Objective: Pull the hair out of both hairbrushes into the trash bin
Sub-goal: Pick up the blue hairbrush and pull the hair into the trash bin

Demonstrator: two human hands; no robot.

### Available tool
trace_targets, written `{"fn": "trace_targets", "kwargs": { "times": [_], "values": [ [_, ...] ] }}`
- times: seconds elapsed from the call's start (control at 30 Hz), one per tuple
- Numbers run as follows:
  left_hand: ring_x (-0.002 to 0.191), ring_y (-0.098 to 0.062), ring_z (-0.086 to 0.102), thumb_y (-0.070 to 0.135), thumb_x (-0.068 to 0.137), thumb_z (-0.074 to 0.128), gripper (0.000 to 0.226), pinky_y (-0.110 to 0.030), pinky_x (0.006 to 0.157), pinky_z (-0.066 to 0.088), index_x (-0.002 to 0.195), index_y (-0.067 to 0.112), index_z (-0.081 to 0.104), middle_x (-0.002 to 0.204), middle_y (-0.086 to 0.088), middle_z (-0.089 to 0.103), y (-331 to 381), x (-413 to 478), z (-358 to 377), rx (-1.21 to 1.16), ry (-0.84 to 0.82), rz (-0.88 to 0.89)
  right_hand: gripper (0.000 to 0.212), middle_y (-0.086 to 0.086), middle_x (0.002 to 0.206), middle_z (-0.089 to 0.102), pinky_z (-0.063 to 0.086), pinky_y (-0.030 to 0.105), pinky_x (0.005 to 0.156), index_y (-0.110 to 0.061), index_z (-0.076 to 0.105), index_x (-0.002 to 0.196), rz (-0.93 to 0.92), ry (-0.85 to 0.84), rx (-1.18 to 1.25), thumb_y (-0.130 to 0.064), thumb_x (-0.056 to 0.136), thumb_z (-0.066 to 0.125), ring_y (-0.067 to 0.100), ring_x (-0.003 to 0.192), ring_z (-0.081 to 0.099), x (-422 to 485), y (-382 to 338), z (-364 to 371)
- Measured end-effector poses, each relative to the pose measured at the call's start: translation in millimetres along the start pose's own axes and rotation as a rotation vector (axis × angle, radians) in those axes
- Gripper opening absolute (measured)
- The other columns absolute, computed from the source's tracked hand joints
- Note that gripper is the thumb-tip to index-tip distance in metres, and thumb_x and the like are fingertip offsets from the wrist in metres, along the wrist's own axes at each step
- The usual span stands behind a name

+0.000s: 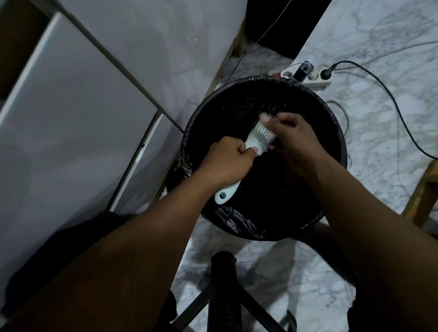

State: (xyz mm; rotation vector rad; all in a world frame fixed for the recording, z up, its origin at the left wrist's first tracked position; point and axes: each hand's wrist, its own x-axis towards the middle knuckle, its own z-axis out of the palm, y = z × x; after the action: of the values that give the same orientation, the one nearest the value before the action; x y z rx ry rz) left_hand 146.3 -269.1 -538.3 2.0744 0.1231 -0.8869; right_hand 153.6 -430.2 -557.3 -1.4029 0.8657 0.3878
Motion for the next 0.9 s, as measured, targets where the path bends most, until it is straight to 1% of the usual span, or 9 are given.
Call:
{"fn": "trace_targets", "kwargs": {
  "times": [0.1,0.23,0.3,0.43,0.53,0.63,0.73,0.83,0.9],
  "values": [
    [0.058,-0.016,0.052,0.039,0.098,0.061,0.039,-0.028,0.058,0.04,0.077,0.007,0.058,0.066,-0.007,0.056,1.0,0.4,-0.2,0.018,-0.033,0.018,0.051,0.007,0.107,0.072,0.057,0.03,0.081,-0.008,0.065,0.117,-0.153,0.022,-0.152,-0.024,0.074,0.087,0.015,0.093,0.07,-1.6,4.4,1.1],
    [0.046,-0.005,0.042,0.036,0.099,0.063,0.037,-0.021,0.049,0.037,0.073,0.011,0.055,0.056,0.005,0.047,2.0,-0.8,1.7,0.019,-0.058,0.066,0.021,0.001,0.083,0.074,0.059,0.031,0.076,-0.016,0.07,0.08,-0.217,0.165,-0.146,-0.027,0.074,0.087,0.011,0.076,0.07,4.4,4.3,-11.9],
    [0.042,-0.002,0.041,0.035,0.098,0.064,0.036,-0.016,0.046,0.036,0.072,0.01,0.056,0.053,0.006,0.047,2.0,-1.8,1.3,0.013,-0.068,0.081,0.02,0.001,0.077,0.074,0.057,0.033,0.073,-0.017,0.068,0.07,-0.197,0.194,-0.105,-0.026,0.079,0.084,0.012,0.071,0.068,4.6,2.6,-14.6],
    [0.047,-0.006,0.048,0.035,0.097,0.065,0.036,-0.022,0.055,0.043,0.075,0.008,0.058,0.058,-0.001,0.055,1.2,-2.7,2.0,0.021,-0.084,0.091,0.02,0.006,0.076,0.067,0.054,0.033,0.069,-0.01,0.064,0.075,0.034,0.206,0.212,-0.022,0.089,0.074,0.018,0.067,0.064,-0.6,-6.3,-10.4],
    [0.052,-0.008,0.052,0.037,0.098,0.063,0.036,-0.024,0.056,0.044,0.074,0.011,0.057,0.062,-0.002,0.059,-0.8,-1.8,2.8,0.05,-0.048,0.074,0.026,0.005,0.09,0.071,0.056,0.036,0.072,-0.014,0.062,0.087,0.247,0.185,0.429,-0.036,0.1,0.056,0.022,0.087,0.068,4.2,-8.6,-12.5],
    [0.059,-0.017,0.059,0.04,0.098,0.061,0.039,-0.029,0.06,0.047,0.072,0.012,0.053,0.067,-0.006,0.062,-5.4,2.6,0.2,0.05,0.041,0.033,0.04,0.007,0.079,0.069,0.05,0.031,0.066,-0.014,0.06,0.088,0.221,0.289,0.163,-0.051,0.099,0.048,0.021,0.068,0.062,3.5,-8.3,-13.6],
    [0.064,-0.021,0.06,0.041,0.097,0.06,0.04,-0.031,0.063,0.048,0.07,0.013,0.051,0.068,-0.008,0.063,-5.1,4.0,0.7,0.042,0.077,0.017,0.066,0.005,0.085,0.064,0.045,0.027,0.062,-0.007,0.064,0.103,0.174,0.136,-0.178,-0.07,0.086,0.054,0.016,0.069,0.057,-8.7,-8.2,-3.7],
    [0.064,-0.02,0.062,0.038,0.098,0.06,0.038,-0.03,0.061,0.048,0.071,0.013,0.053,0.071,-0.013,0.067,-2.0,2.0,1.9,0.033,0.053,0.024,0.057,0.013,0.087,0.074,0.047,0.023,0.06,-0.001,0.072,0.089,0.05,0.005,-0.301,-0.058,0.09,0.061,0.015,0.065,0.062,-14.6,-3.0,7.8],
    [0.066,-0.026,0.068,0.037,0.099,0.061,0.037,-0.033,0.062,0.052,0.074,0.009,0.056,0.078,-0.017,0.072,-1.6,2.5,2.1,0.008,0.045,0.02,0.044,0.008,0.067,0.073,0.048,0.021,0.054,-0.006,0.073,0.077,-0.017,-0.013,-0.225,-0.045,0.095,0.061,0.011,0.05,0.061,-12.3,-0.9,8.4]
  ]
}}
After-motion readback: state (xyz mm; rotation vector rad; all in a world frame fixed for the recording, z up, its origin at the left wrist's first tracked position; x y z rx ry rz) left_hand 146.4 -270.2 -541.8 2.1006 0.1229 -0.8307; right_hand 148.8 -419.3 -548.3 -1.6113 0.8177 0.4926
